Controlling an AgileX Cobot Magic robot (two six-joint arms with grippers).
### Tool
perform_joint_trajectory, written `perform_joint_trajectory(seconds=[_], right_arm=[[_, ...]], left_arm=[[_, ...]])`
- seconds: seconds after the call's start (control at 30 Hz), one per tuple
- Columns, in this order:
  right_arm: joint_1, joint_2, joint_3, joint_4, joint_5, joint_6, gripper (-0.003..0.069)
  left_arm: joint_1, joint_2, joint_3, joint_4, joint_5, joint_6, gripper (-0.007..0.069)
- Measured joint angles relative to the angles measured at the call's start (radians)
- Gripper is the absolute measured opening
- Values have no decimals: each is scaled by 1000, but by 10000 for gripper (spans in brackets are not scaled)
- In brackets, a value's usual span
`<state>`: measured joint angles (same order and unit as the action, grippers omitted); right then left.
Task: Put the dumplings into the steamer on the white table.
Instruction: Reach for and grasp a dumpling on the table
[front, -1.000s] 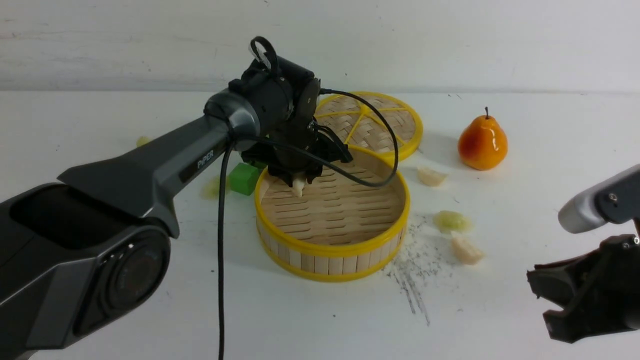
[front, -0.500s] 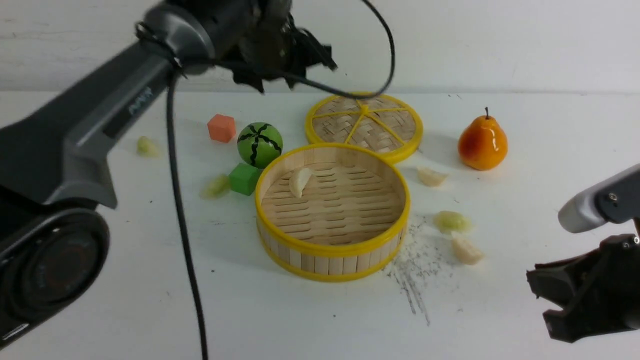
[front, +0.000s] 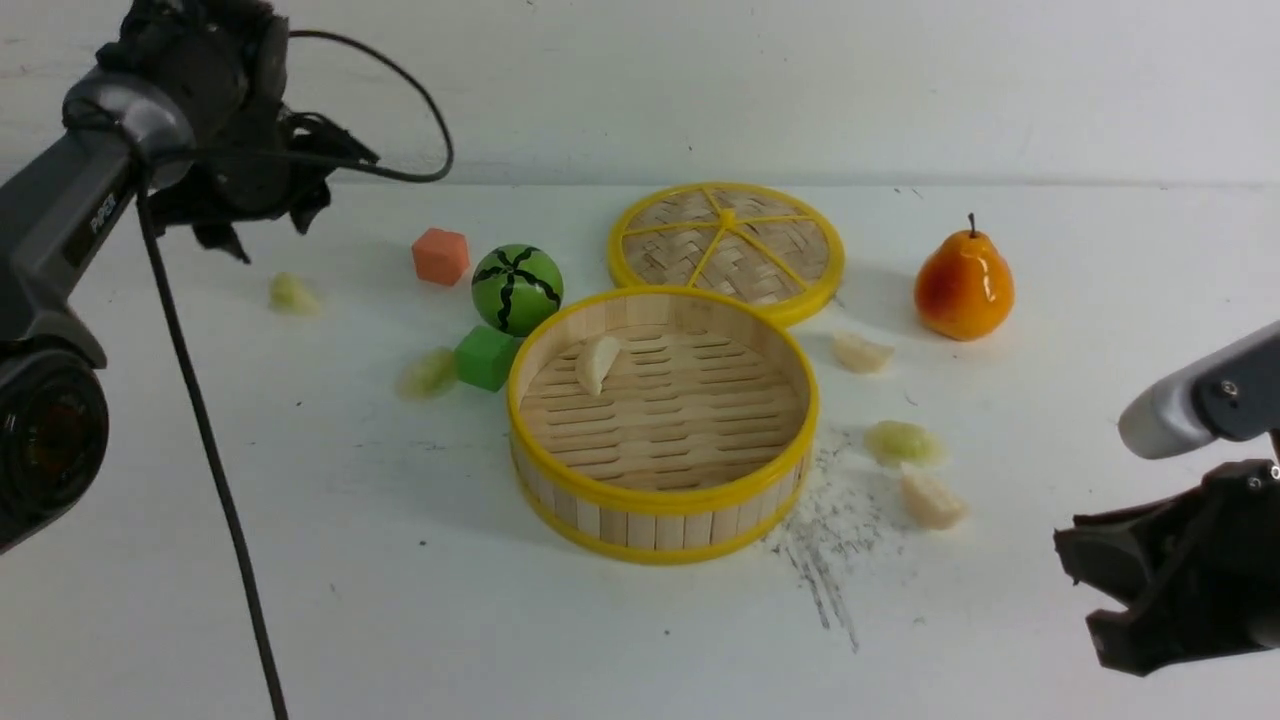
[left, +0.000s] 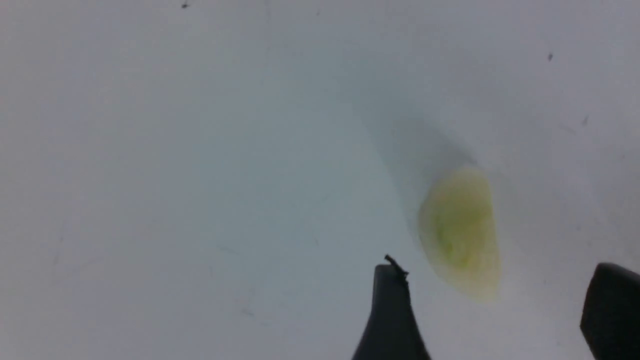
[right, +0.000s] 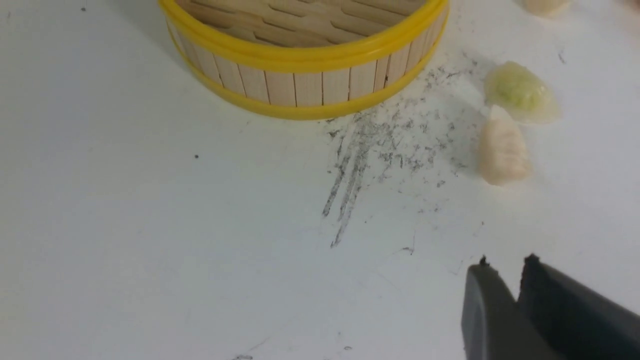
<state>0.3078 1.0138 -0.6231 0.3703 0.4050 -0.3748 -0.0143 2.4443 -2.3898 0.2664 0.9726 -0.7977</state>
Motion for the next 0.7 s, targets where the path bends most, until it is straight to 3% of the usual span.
perform_joint_trajectory(seconds=[0.27,0.4,0.57,0.7], right_arm=[[0,67,0,0,-2,0,108],[0,98,0,1,-3,0,112],[0,103,0,0,-3,0,115],[0,105,0,0,-4,0,115]], left_arm=[[-8,81,0,-7,-111,-23,484],[-8,137,0,76,-138,-72,468],[-9,152,0,111,-156,-68,372],[-18,152,-1,113,-167,-42,222]])
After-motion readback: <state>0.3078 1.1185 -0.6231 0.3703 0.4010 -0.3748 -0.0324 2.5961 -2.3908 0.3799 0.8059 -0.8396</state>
